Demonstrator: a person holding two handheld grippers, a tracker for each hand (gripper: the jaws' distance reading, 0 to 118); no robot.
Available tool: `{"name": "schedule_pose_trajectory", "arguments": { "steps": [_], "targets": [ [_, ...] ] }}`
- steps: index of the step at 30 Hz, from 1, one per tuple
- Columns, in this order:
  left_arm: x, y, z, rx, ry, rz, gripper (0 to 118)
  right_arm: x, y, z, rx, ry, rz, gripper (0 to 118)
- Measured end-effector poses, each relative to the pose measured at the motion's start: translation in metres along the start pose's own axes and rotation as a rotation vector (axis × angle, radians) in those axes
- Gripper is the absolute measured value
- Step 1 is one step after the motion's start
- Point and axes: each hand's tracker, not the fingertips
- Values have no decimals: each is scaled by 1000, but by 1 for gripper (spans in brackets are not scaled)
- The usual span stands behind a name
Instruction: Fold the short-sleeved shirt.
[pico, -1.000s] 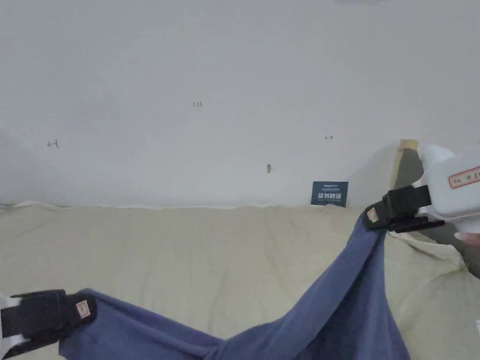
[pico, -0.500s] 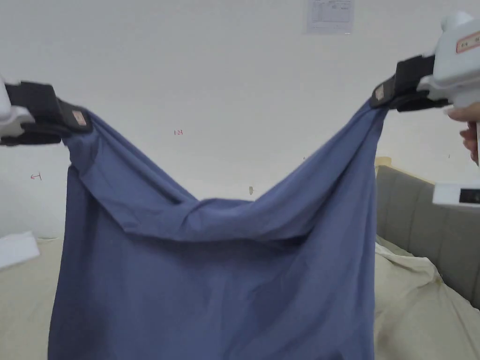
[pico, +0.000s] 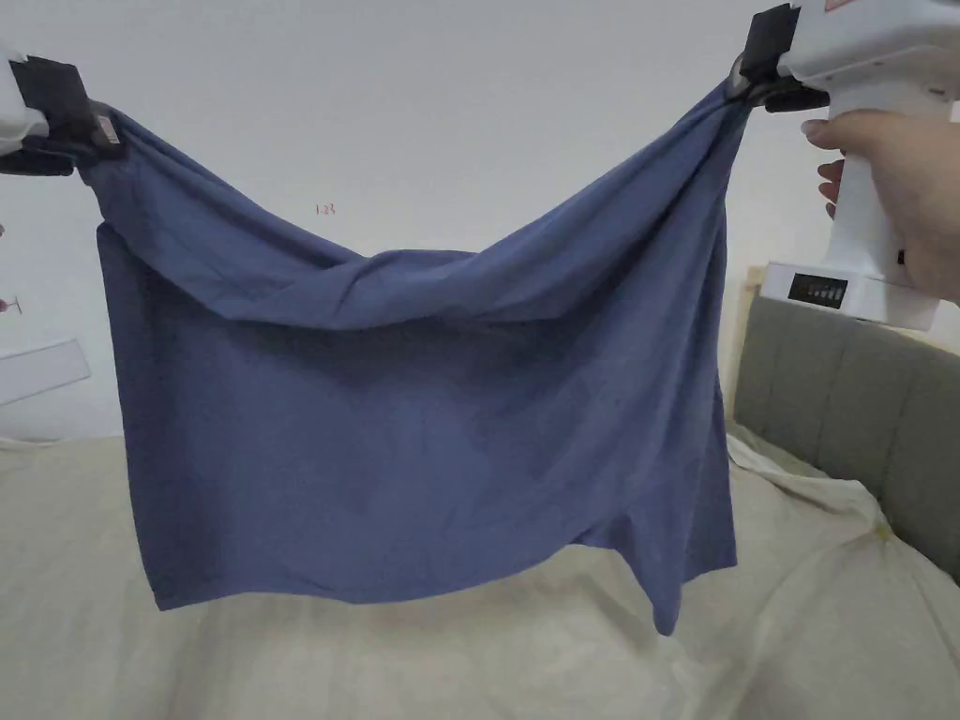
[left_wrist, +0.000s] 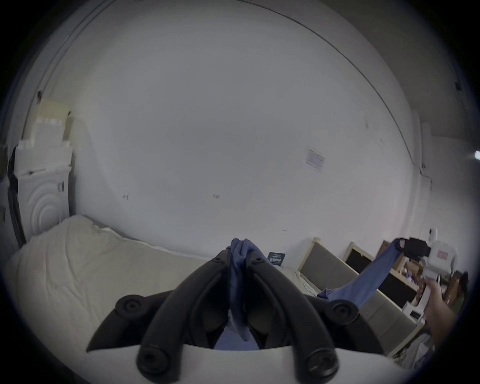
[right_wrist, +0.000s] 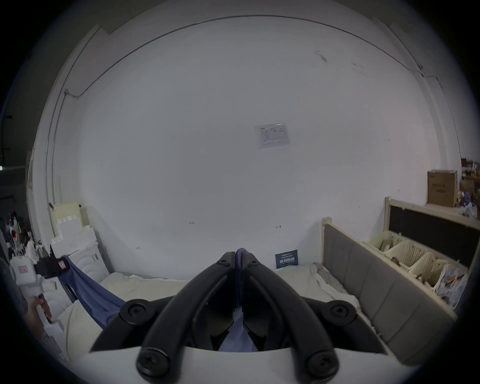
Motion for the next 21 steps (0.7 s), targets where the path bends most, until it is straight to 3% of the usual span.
{"name": "schedule_pose_trajectory", "arguments": {
  "steps": [2,6,10,14,19,21],
  "targets": [
    [-11,-18,-13,-36,-15,41,10,1,-22,-10,-3,6,-11,4],
    [-38,-78,-29,-157,0,77,10,4,-85,-15,-98,60,59,4],
    [-77,-160,-13,-271,-8,207,10,23,-161,-6,-198,79,-15,4],
    [-114,-228,30,-395,18,264,10,52,-232,39,-338,158,-81,4],
    [-127,-271,104,-400,-20,193,10,69,-277,122,-296,184,-87,4],
    [-124,-282,140,-398,-39,227,10,67,-290,161,-285,191,-112,4]
  ]
}}
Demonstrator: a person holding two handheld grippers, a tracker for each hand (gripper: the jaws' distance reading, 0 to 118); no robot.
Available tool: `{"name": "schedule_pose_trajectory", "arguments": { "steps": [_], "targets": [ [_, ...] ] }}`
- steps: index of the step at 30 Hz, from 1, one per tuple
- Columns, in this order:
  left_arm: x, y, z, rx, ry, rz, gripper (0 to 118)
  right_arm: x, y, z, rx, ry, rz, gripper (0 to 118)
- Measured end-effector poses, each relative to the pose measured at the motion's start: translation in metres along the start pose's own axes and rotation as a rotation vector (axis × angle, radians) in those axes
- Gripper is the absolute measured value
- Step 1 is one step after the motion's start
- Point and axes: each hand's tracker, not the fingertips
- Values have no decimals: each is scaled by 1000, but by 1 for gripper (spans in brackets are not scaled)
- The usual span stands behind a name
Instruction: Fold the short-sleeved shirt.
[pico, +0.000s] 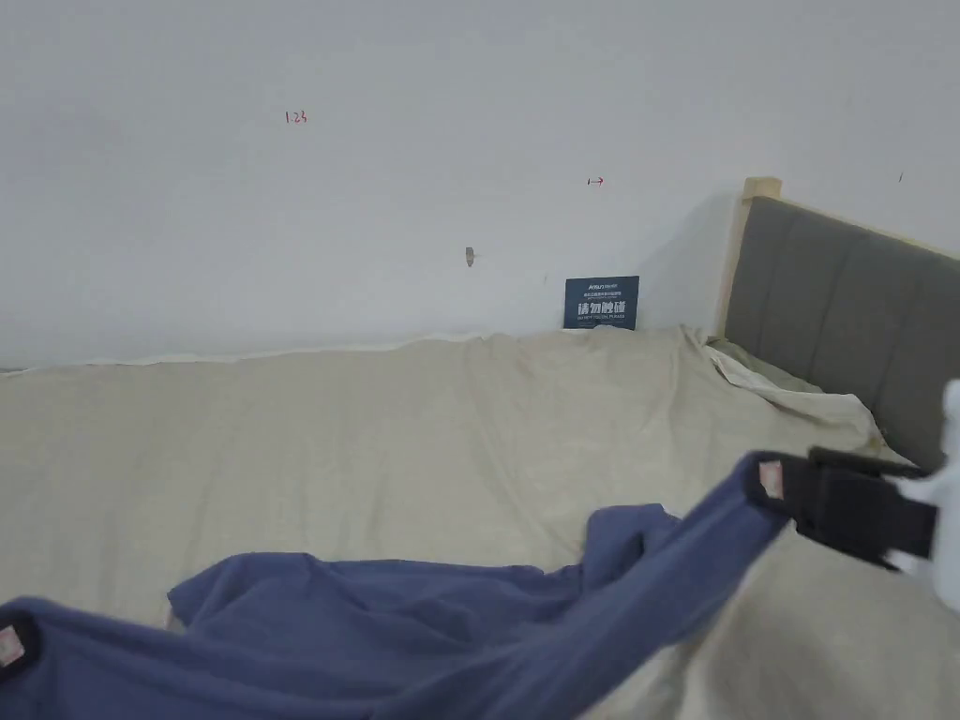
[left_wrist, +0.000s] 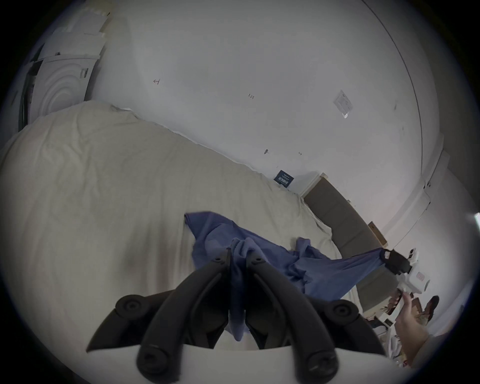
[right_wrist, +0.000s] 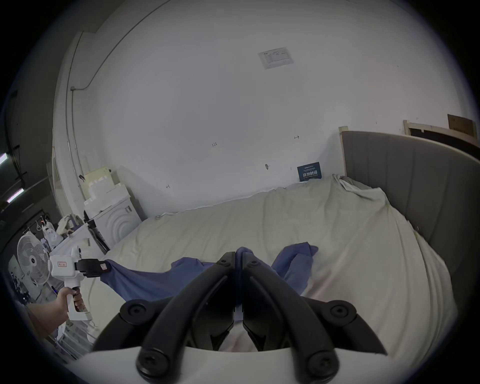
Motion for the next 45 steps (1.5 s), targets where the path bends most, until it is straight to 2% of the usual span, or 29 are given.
{"name": "schedule_pose_trajectory", "arguments": {
  "steps": [1,7,10,13,16,18,19,20,21,22,23,24,30,32,35,37,38,39,40,41,43,44,45],
  "targets": [
    [1,-10,13,7,-11,15,10,-2,-9,13,3,7,-15,4],
    [12,-53,92,39,28,-41,10,-19,-53,90,-11,-46,54,4],
    [16,-60,101,-70,115,-90,10,-15,-68,105,-88,-82,46,4],
    [-2,-65,81,-222,193,-55,10,0,-89,90,-219,-112,-17,5],
    [-19,-72,37,-353,173,51,10,23,-113,51,-390,-191,-76,5],
    [-34,-80,8,-415,205,116,10,41,-130,28,-475,-266,-149,5],
    [-39,-83,-1,-433,229,130,11,48,-134,19,-515,-269,-191,5],
    [-59,-84,-12,-441,240,155,18,56,-139,14,-515,-286,-247,7],
    [-65,-87,-19,-475,255,177,36,64,-142,9,-538,-288,-312,18],
    [-69,-90,-25,-520,248,195,64,70,-146,6,-573,-290,-354,46],
    [-73,-95,-28,-553,224,213,91,81,-154,4,-619,-306,-400,93],
    [-39,-105,-16,-568,221,219,99,84,-159,4,-650,-311,-417,108],
    [-56,-111,4,-525,267,256,99,90,-159,18,-612,-348,-402,109],
    [-77,-92,24,-447,334,224,99,84,-149,28,-545,-364,-367,109],
    [-64,-70,58,-286,397,127,99,68,-125,47,-417,-350,-319,109],
    [-42,-59,82,-145,344,59,98,53,-109,59,-328,-322,-294,106],
    [-31,-56,93,-81,342,32,96,44,-102,65,-279,-294,-285,95],
    [-22,-53,102,-33,321,8,87,35,-98,70,-245,-246,-275,77],
    [-12,-53,107,-17,264,-17,61,28,-95,74,-206,-208,-253,46],
    [-2,-52,112,5,181,-48,0,19,-94,76,-158,-165,-224,0],
    [18,-53,110,71,196,-118,0,-1,-93,74,-121,-169,-160,0],
    [23,-54,108,109,210,-140,0,-7,-93,73,-68,-153,-162,0],
    [29,-48,101,90,182,-173,0,-10,-92,68,-77,-84,-177,0]
  ]
}}
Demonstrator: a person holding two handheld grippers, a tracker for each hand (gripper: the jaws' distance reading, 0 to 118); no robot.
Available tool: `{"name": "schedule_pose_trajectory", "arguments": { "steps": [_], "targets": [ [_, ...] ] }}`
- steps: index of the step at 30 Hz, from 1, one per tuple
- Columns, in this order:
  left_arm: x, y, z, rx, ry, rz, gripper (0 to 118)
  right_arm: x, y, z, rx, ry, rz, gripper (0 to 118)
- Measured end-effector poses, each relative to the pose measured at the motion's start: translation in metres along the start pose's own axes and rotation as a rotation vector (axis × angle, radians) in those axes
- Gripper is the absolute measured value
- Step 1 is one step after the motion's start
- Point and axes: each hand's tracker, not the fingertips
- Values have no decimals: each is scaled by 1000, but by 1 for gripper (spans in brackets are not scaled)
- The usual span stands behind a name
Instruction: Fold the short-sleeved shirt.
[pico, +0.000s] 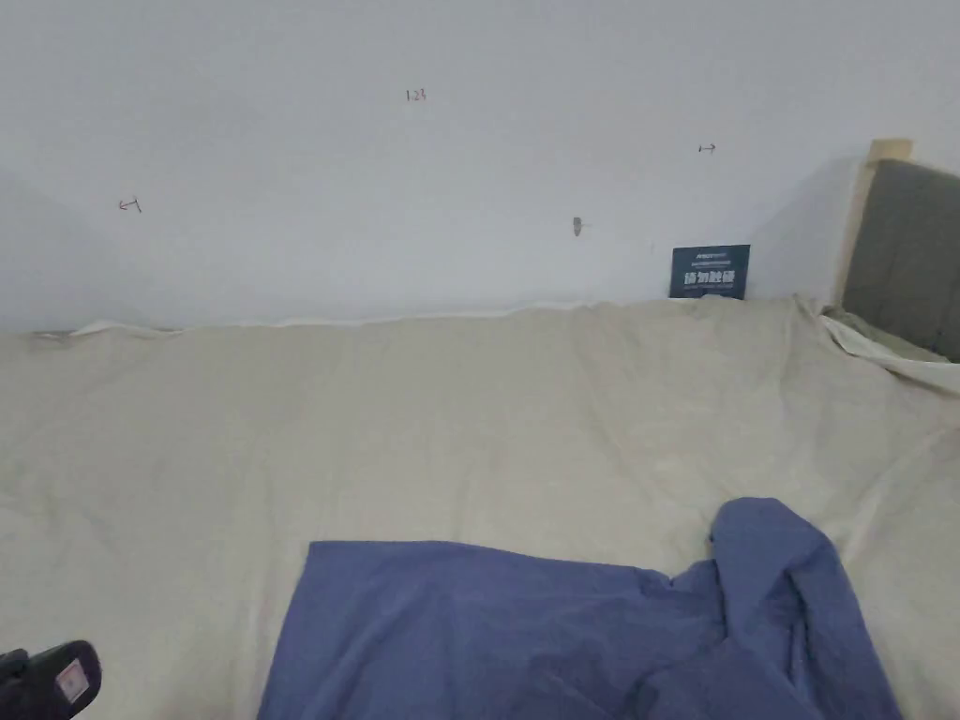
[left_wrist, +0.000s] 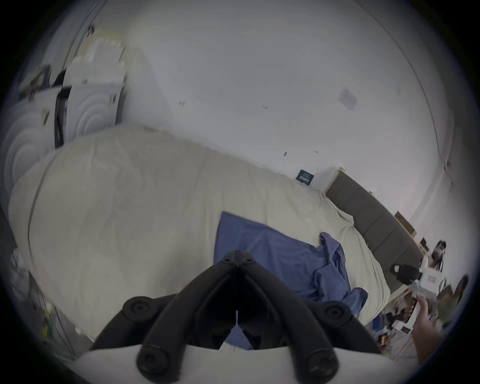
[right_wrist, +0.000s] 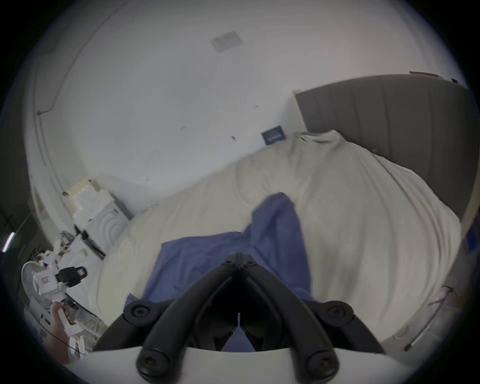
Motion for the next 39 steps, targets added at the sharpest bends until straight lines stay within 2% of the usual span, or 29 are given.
{"name": "schedule_pose_trajectory", "arguments": {
  "steps": [2,5,7,11,13,14,16,17,18,20,25,28,33,36,37,39],
  "targets": [
    [16,14,-19,-33,-2,-77,0,-9,-1,-8,-14,57,-22,0],
    [37,42,-65,-66,90,-222,0,-22,-4,-20,-38,45,6,0],
    [39,66,-113,-124,54,-208,0,-25,-6,-31,-63,59,34,0],
    [26,100,-241,-395,2,-28,0,-27,-13,-53,-107,61,93,0],
    [19,106,-294,-492,51,-4,0,-27,-16,-62,-140,67,103,0],
    [15,106,-321,-549,42,13,15,-23,-17,-67,-156,75,104,0],
    [21,101,-353,-610,150,-23,83,-22,-21,-76,-188,81,114,0],
    [23,95,-372,-663,226,-90,102,-21,-23,-80,-199,82,114,0],
    [24,90,-388,-707,270,-171,102,-16,-25,-85,-212,85,109,0],
    [23,75,-412,-801,324,-233,102,-12,-29,-93,-241,90,93,0],
    [20,63,-440,-754,270,-147,102,-1,-43,-109,-292,91,51,0],
    [6,65,-463,-804,267,-96,102,7,-48,-117,-328,78,46,0],
    [11,62,-461,-832,283,-113,102,13,-53,-127,-357,68,32,0],
    [21,61,-456,-863,292,-215,101,15,-54,-132,-362,62,24,0],
    [24,59,-453,-857,300,-238,98,15,-54,-134,-363,60,21,0],
    [35,55,-442,-826,272,-244,80,13,-53,-135,-364,56,18,0]
  ]
}}
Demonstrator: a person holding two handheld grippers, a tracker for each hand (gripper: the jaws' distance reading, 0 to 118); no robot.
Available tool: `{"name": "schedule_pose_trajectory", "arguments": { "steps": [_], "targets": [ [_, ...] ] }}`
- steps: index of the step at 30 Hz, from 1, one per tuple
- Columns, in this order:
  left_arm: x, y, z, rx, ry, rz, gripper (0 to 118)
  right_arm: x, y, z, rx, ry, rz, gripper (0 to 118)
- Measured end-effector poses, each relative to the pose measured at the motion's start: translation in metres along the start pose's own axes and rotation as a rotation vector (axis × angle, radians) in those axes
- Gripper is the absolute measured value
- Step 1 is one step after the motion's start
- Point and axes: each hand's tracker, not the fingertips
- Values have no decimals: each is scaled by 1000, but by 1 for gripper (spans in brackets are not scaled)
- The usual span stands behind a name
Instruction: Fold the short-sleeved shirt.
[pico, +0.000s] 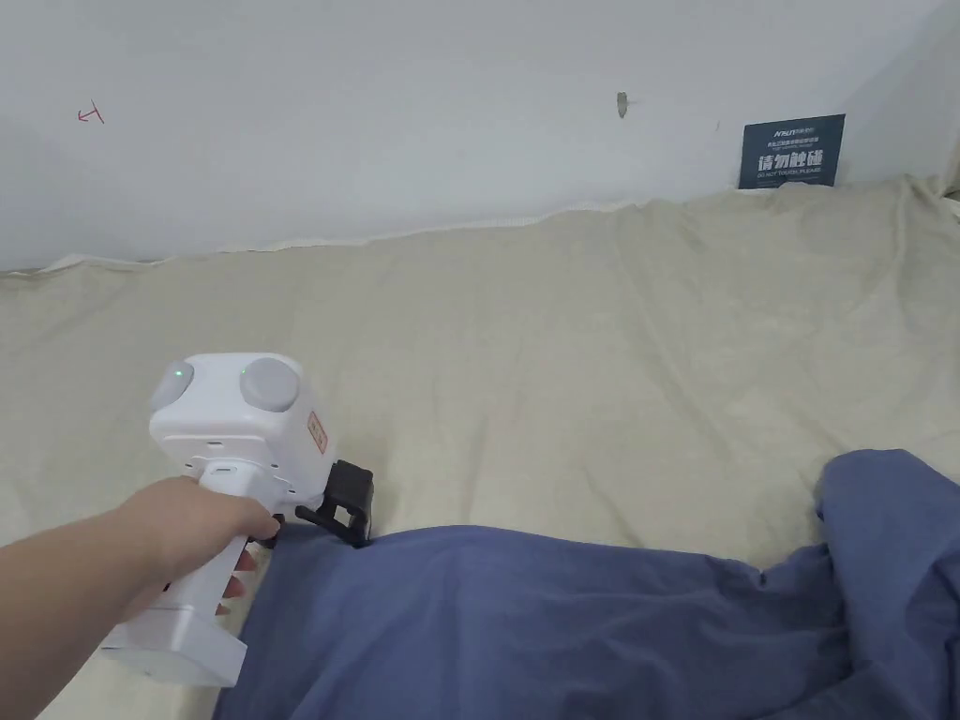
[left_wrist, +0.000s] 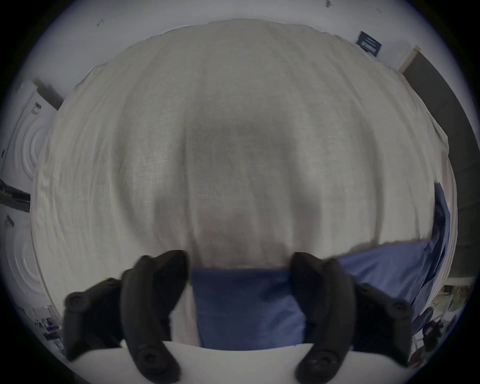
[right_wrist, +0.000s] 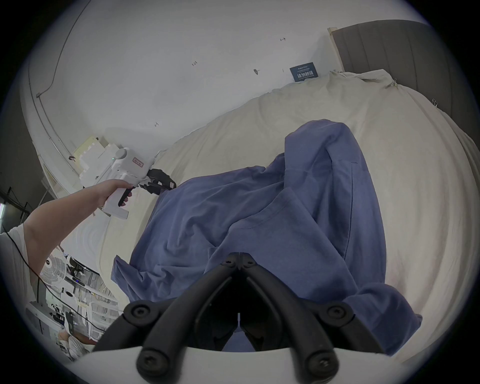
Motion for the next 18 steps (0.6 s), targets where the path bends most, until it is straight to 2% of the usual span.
{"name": "schedule_pose_trajectory", "arguments": {
  "steps": [1,2,3,4,5,7,9,12,13,17,18],
  "targets": [
    [5,-4,4,21,8,-11,69,0,0,0,1,1,0,0],
    [10,-8,6,42,9,-37,50,0,1,1,4,2,0,0],
    [13,-10,9,55,22,-88,21,-1,1,1,7,2,2,0],
    [11,-7,6,58,-9,-93,6,-1,3,3,12,2,4,0],
    [9,-6,8,72,45,-117,6,-1,5,5,23,1,4,0],
    [6,-10,11,62,18,-103,6,1,17,13,89,-2,21,0],
    [-3,-7,13,80,9,-95,5,8,46,23,170,-17,92,0],
    [-5,-11,28,125,-9,-103,5,26,109,24,184,-130,164,0],
    [-6,-12,33,140,-1,-115,5,35,129,19,164,-164,150,0],
    [-5,-23,51,167,-30,-119,5,80,204,-23,-80,-229,-63,0],
    [-6,-26,54,167,-40,-128,5,87,216,-37,-154,-247,-88,7]
  ]
}}
